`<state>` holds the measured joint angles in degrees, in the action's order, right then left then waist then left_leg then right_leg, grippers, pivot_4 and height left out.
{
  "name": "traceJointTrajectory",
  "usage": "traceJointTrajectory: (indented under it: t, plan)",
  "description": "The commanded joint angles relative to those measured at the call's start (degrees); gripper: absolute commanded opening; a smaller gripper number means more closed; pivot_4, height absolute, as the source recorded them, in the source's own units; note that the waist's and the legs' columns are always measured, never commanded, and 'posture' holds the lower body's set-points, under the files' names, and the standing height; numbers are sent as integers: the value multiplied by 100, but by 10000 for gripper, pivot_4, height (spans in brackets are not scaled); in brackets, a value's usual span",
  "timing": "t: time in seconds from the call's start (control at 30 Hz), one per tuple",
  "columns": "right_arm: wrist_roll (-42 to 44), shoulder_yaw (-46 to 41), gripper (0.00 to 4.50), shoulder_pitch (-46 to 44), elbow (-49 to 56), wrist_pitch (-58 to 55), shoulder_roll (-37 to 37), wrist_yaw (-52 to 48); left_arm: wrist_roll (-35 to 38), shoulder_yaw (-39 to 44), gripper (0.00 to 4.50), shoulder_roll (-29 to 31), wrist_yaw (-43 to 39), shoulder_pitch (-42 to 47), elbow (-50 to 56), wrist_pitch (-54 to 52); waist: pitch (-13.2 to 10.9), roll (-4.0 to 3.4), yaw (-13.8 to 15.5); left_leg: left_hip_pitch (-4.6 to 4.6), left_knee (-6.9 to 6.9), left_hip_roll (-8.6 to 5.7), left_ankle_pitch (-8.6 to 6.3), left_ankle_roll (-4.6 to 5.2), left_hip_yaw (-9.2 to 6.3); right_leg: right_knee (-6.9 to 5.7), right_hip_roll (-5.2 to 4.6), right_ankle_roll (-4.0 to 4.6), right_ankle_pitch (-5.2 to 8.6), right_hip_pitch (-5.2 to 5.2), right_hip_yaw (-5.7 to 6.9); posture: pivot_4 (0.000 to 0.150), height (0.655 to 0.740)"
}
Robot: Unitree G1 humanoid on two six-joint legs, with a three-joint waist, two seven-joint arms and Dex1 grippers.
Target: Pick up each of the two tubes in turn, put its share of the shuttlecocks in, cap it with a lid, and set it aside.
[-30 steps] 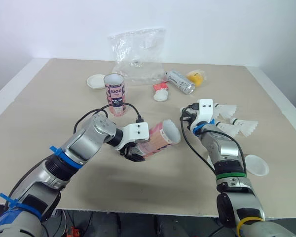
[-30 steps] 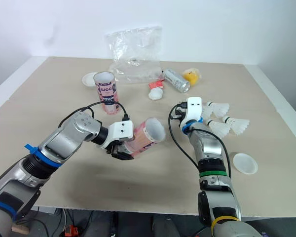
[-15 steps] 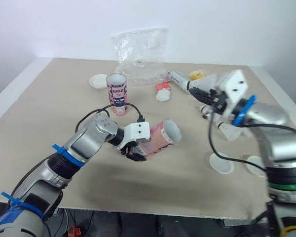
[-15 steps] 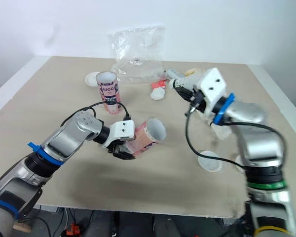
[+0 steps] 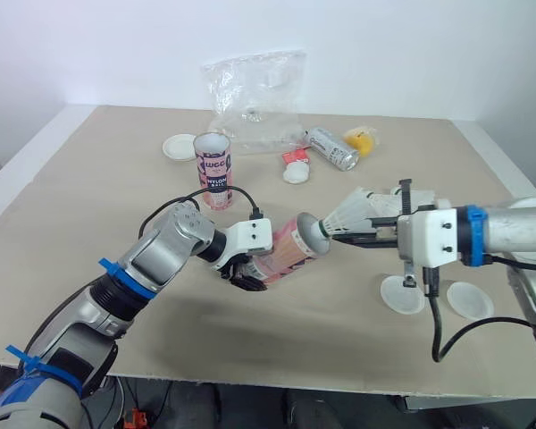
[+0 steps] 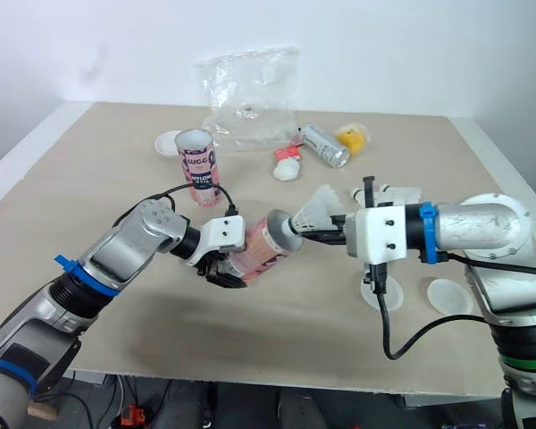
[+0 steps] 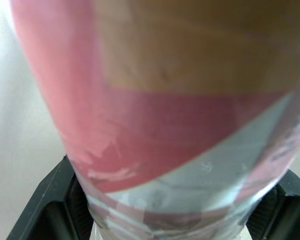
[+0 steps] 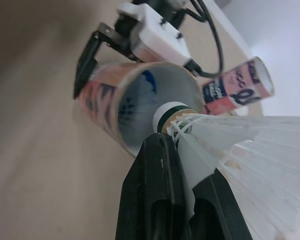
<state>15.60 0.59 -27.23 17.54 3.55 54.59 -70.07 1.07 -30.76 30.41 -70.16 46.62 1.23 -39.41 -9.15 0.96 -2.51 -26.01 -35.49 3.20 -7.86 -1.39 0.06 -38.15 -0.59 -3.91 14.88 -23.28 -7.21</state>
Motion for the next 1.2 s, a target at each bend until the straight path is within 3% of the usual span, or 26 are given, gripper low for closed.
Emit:
traceJointTrajectory:
  t: [0.03,0.13,0.27,0.43,0.47,0.53,0.7,0.87,1.0,1.2]
  plan:
    - [-199,136,616,-214,-155,290,-60,-46,-73,-98,32759,1,83,-53,25,-123,0,0,3,-2,0,-2,0,0,0,0,-1,-1,1,-1,0,1500,7400]
    - [-231,304,616,-437,-275,237,-177,-50,-73,-91,32759,12,97,-68,59,-165,-1,0,-2,-2,0,-2,0,0,0,0,-2,-1,1,-1,0,1500,7400]
    - [-61,358,13595,-726,-256,8,-279,-119,-72,-73,32759,35,112,-84,72,-194,-1,0,1,-1,1,-2,1,1,-1,-1,-2,-1,1,-2,2,1500,7400]
    - [598,12,37181,-691,47,-831,-171,-102,-86,-65,32759,12,151,-80,13,-187,-1,0,2,-3,2,-2,0,1,-3,-1,-2,-1,4,1,2,1500,7400]
    - [721,-90,37181,-616,113,-966,-136,-72,-84,-66,32759,-4,157,-73,8,-193,-1,0,6,-3,2,-2,0,1,-3,-1,-2,-1,4,1,2,1500,7400]
    - [1065,-454,44114,-362,242,-1348,-86,78,-82,-78,32759,-42,162,-55,-13,-182,-1,0,18,-4,2,-3,1,1,-4,-1,-2,-1,4,1,3,1500,7400]
    - [2074,-1853,44114,477,513,-2828,-268,1248,-87,-91,32759,-72,135,-17,-89,-105,-1,2,57,-6,1,-7,1,1,-10,-1,-5,-2,6,5,3,1500,7400]
    - [2179,-3134,44114,1713,715,-4279,-911,3279,-101,-123,32759,-61,86,28,-172,1,3,10,84,-6,2,-10,1,2,-15,0,-6,-2,6,8,7,1500,7400]
    - [1933,-3335,44114,2429,1123,-4742,-1630,4496,-98,-149,32759,-111,82,45,-165,-2,8,-6,76,-6,3,-12,2,4,-13,-2,-6,-4,2,2,3,1500,7400]
    - [1514,-3091,44114,2838,949,-4641,-1926,4910,-87,-180,32759,-139,70,-7,-54,-58,7,-7,61,-6,2,-22,3,5,-11,-1,-17,-6,3,4,0,1500,7400]
